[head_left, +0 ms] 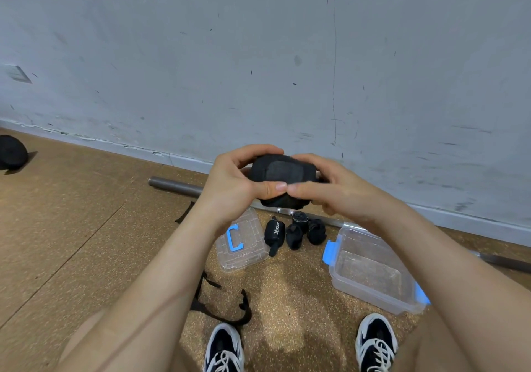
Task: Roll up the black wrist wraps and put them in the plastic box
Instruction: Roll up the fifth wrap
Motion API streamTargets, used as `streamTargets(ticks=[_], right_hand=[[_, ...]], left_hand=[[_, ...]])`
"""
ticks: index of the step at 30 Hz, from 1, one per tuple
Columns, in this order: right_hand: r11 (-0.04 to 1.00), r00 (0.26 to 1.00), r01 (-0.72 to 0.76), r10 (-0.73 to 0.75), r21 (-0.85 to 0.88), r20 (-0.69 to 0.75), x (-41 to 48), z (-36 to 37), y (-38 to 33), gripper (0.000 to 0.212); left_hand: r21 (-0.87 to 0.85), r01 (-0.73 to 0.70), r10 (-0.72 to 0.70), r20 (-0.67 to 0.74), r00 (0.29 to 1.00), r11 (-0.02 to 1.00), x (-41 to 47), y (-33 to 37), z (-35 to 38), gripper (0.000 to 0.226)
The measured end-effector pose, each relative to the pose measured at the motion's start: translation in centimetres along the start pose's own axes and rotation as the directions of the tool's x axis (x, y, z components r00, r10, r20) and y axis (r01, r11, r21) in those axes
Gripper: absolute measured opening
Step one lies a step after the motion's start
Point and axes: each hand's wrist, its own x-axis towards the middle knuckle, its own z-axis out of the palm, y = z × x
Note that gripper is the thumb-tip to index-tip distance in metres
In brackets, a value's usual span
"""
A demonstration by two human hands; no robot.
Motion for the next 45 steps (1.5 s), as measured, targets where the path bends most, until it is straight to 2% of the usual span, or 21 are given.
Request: streamTargets(ticks=[7, 10, 13, 15, 18, 20, 22, 25, 27, 30, 33, 35, 37, 39, 41, 43, 44, 45], right_hand=[[0.997, 0.995, 0.060, -0.056, 0.041, -0.081, -0.2, -0.1, 0.1, 0.027], [0.997, 0.989, 0.073, -0.073, -0.012, -0.130, 0.1, -0.2, 0.5, 0.029], [0.996, 0.984, 0.081, -0.088, -0.049, -0.158, 0.2, 0.0, 0.7, 0.032], [0.993, 0.980, 0.099, -0.109, -0.065, -0.168, 0.3, 0.2, 0.6, 0.037], [0.995, 0.981, 0.103, -0.102, -0.003, -0.164, 0.4, 0.5, 0.4, 0.039], [0.995, 0.986, 0.094, -0.089, 0.029, -0.138, 0.4, 0.5, 0.3, 0.036], [0.994, 0.990, 0.095, -0.089, 0.055, -0.107, 0.4, 0.4, 0.2, 0.030], [0.994, 0.997, 0.020, -0.012, 0.112, -0.071, 0.2, 0.1, -0.2, 0.021], [0.989, 0.996, -0.075, 0.080, 0.127, -0.033, 0.2, -0.2, -0.8, 0.015], [0.979, 0.983, -0.180, 0.182, 0.098, -0.016, 0.4, -0.4, -1.0, 0.015], [0.983, 0.983, -0.181, 0.181, 0.005, 0.022, 0.0, 0.0, -1.4, 0.026], [0.995, 0.995, -0.101, 0.102, -0.017, 0.011, 0.0, 0.5, -1.4, 0.022], [0.994, 0.997, -0.009, 0.001, -0.107, -0.074, 0.4, 1.0, -1.2, 0.016], [0.978, 0.985, 0.022, -0.056, -0.209, -0.160, 0.7, 1.6, -0.7, 0.019], [0.900, 0.968, -0.001, -0.109, -0.436, -0.226, 0.5, 3.0, -0.8, 0.033], [0.736, 0.943, -0.009, -0.219, -0.677, -0.251, 0.1, 4.6, -1.1, 0.047], [0.688, 0.927, 0.016, -0.282, -0.726, -0.246, 0.1, 5.2, -1.3, 0.050], [0.686, 0.921, 0.034, -0.303, -0.726, -0.243, 0.1, 5.6, -1.4, 0.050]], left_hand=[[-0.078, 0.046, -0.036, 0.128, 0.991, 0.996, 0.1, -0.1, -0.1, 0.044], [-0.064, 0.099, -0.086, 0.185, 0.979, 0.993, -0.1, -0.2, 0.3, 0.039], [0.032, 0.053, -0.056, 0.112, 0.992, 0.998, -0.2, -0.6, 1.3, 0.029], [0.091, -0.039, 0.036, 0.045, 0.998, 0.995, -0.1, -1.0, 1.6, 0.021], [0.152, -0.135, 0.132, 0.029, 0.991, 0.979, 0.2, -1.2, 1.3, 0.020], [0.184, -0.158, 0.155, 0.028, 0.987, 0.970, 0.2, -1.2, 1.1, 0.023], [0.168, -0.125, 0.119, 0.042, 0.992, 0.978, 0.2, -1.1, 0.8, 0.027], [0.118, -0.054, 0.045, 0.080, 0.996, 0.992, 0.0, -1.0, 0.9, 0.027], [0.196, -0.125, 0.120, 0.041, 0.992, 0.973, 0.1, -1.3, 1.3, 0.019], [0.222, -0.203, 0.210, -0.010, 0.978, 0.954, 0.3, -1.4, 1.8, 0.014], [0.243, -0.235, 0.249, -0.028, 0.968, 0.941, 0.5, -1.6, 2.1, 0.013], [0.171, -0.190, 0.201, -0.052, 0.978, 0.967, 0.4, -1.5, 2.2, 0.013], [0.068, -0.127, 0.133, -0.097, 0.986, 0.990, 0.5, -1.2, 2.1, 0.021], [0.030, -0.087, 0.091, -0.167, 0.982, 0.996, 0.7, -0.9, 2.3, 0.022], [-0.019, -0.054, 0.047, -0.269, 0.962, 0.998, 0.8, -0.9, 2.4, 0.023], [-0.087, -0.047, 0.013, -0.359, 0.933, 0.995, 1.0, -0.7, 2.3, 0.031], [-0.094, -0.055, 0.014, -0.384, 0.923, 0.994, 1.0, -0.6, 2.2, 0.037], [-0.091, -0.058, 0.017, -0.399, 0.917, 0.994, 1.1, -0.5, 2.0, 0.042]])
